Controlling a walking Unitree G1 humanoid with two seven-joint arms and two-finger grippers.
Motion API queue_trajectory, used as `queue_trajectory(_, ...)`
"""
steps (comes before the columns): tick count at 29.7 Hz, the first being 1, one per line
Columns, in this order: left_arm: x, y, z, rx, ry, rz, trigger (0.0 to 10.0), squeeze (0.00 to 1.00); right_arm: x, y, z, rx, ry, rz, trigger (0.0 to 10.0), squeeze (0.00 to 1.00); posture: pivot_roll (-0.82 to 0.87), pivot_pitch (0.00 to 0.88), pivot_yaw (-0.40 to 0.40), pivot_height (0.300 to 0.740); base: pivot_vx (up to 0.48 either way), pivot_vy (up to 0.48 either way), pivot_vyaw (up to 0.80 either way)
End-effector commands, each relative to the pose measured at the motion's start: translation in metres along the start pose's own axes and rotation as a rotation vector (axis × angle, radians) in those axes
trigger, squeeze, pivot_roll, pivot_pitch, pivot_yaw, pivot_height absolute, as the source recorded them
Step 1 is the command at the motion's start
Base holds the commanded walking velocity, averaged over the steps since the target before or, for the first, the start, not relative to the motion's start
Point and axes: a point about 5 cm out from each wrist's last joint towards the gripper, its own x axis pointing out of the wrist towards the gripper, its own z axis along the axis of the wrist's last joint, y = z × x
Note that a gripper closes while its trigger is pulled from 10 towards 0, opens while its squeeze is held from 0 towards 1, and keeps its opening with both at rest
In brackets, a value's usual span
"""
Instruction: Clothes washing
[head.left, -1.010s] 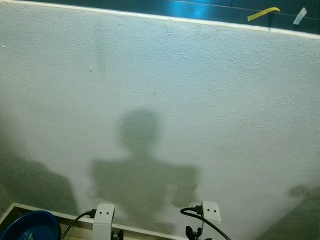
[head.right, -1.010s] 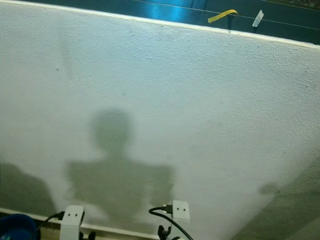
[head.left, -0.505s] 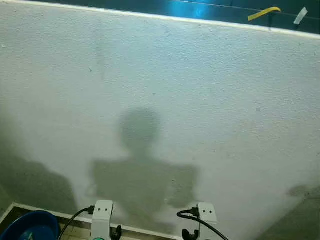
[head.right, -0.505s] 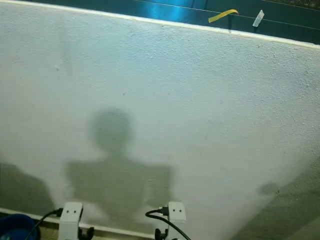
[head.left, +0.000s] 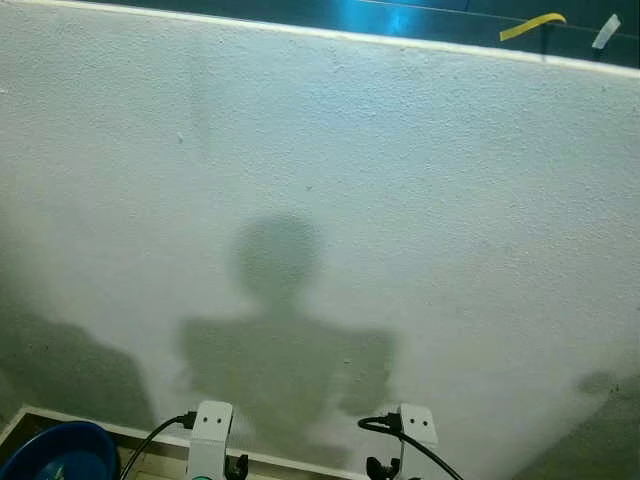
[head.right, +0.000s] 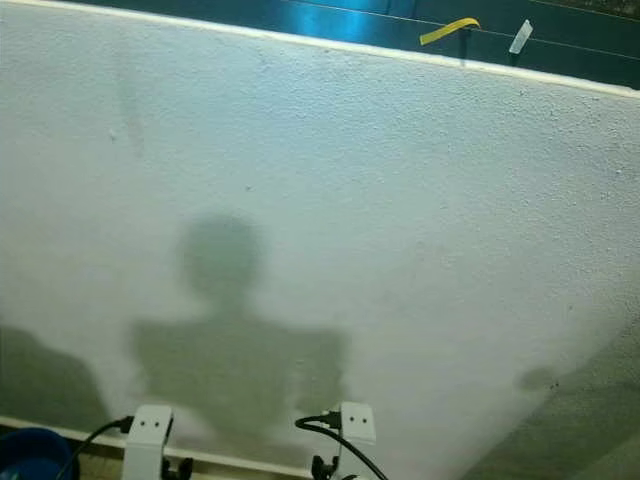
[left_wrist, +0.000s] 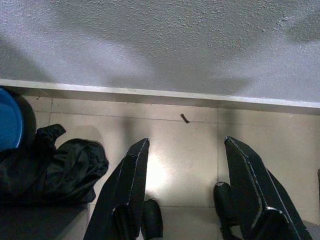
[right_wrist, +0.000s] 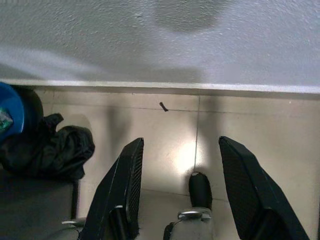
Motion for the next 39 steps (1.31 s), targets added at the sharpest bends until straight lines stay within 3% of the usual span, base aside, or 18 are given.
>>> queue_trajectory(1, -0.001, -0.002, -0.008, 0.017, 0.032, -0.01, 10.0, 0.0, -0.002, -0.006, -0.012, 0.038, 0.036, -0.027, 10.0, 0.0, -0.02, 0.004, -0.019, 0.74, 0.0, 0.0, 0.0)
queue_trajectory(12, -0.002, -0.006, -0.011, 0.043, 0.04, -0.017, 10.0, 0.0, -0.002, -0.009, -0.008, 0.048, 0.028, -0.038, 10.0, 0.0, 0.0, 0.01, -0.036, 0.74, 0.0, 0.0, 0.0)
queue_trajectory(16, -0.003, 0.0, -0.012, -0.003, 0.027, 0.017, 10.0, 0.0, -0.002, -0.01, -0.005, 0.056, 0.019, -0.04, 10.0, 0.0, 0.0, 0.002, -0.042, 0.74, 0.0, 0.0, 0.0)
queue_trajectory(24, -0.003, -0.001, -0.014, -0.005, 0.036, 0.014, 10.0, 0.0, -0.003, -0.008, -0.011, 0.04, 0.03, -0.026, 10.0, 0.0, 0.0, 0.021, -0.032, 0.74, 0.0, 0.0, 0.0)
queue_trajectory(28, -0.003, 0.001, -0.014, -0.029, 0.041, 0.026, 10.0, 0.0, -0.004, -0.013, -0.013, 0.097, 0.02, -0.049, 10.0, 0.0, -0.01, 0.017, -0.016, 0.74, 0.0, 0.0, 0.0)
queue_trajectory(30, -0.003, -0.003, -0.016, 0.003, 0.048, 0.005, 10.0, 0.0, -0.004, -0.017, -0.011, 0.072, 0.01, -0.074, 10.0, 0.0, -0.01, 0.017, -0.017, 0.74, 0.0, 0.0, 0.0)
queue_trajectory(33, -0.004, -0.005, -0.017, 0.03, 0.049, -0.006, 10.0, 0.0, -0.003, -0.01, -0.009, -0.033, 0.01, -0.027, 10.0, 0.0, -0.01, 0.024, -0.016, 0.74, 0.0, 0.0, 0.0)
queue_trajectory(39, -0.005, -0.003, -0.02, 0.004, 0.059, 0.006, 10.0, 0.0, -0.003, -0.01, -0.007, -0.114, 0.01, -0.016, 10.0, 0.0, -0.02, 0.019, -0.007, 0.74, 0.0, 0.0, 0.0)
